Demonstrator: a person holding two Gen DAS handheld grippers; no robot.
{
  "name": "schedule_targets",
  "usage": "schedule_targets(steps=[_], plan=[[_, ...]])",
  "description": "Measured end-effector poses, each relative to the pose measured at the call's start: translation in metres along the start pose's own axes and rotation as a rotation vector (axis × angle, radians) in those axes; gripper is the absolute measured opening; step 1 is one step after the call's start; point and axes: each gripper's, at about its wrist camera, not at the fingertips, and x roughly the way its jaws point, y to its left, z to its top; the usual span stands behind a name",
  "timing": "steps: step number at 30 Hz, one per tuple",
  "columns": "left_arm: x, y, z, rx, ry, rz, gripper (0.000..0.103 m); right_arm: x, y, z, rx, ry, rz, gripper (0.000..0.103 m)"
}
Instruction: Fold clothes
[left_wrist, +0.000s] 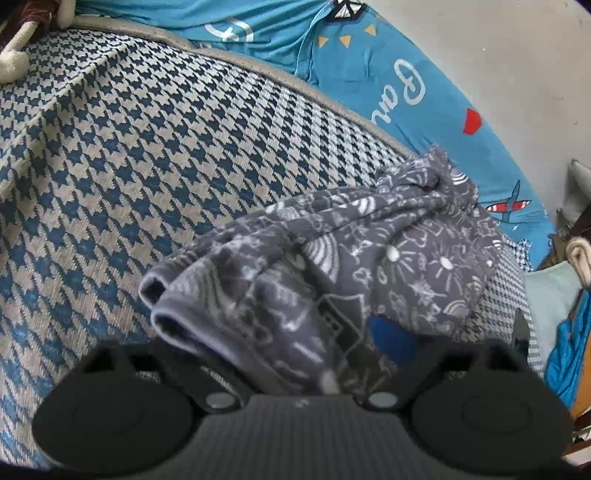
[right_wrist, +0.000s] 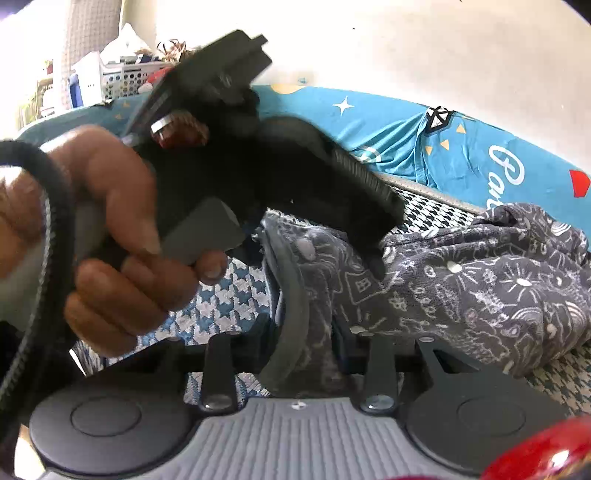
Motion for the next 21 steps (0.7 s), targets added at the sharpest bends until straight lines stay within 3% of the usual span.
schedule_targets(steps=[1,4,6,12,21], plan=[[0.002,-0.001,0.0,0.009,0.002,0.005,0.047,-0.001,-0.001,0.001,0.015,0.001,0.01,0.032],[0.003,-0.007,0.0,0.045,-0.017,0.03,0.03,-0.003,-0.006,0.004,0.064,-0.002,0.04,0.03],[-0.003,-0.011,0.001,0.069,-0.05,0.041,0.025,-0.004,-0.008,0.007,0.089,-0.015,0.061,0.029],[-0.032,-0.01,0.007,0.138,-0.143,0.073,0.023,0.002,-0.001,0.026,0.161,-0.057,0.143,0.027],[-0.087,0.025,0.04,0.164,-0.183,0.119,0.023,0.033,0.02,0.068,0.26,-0.09,0.327,0.027]])
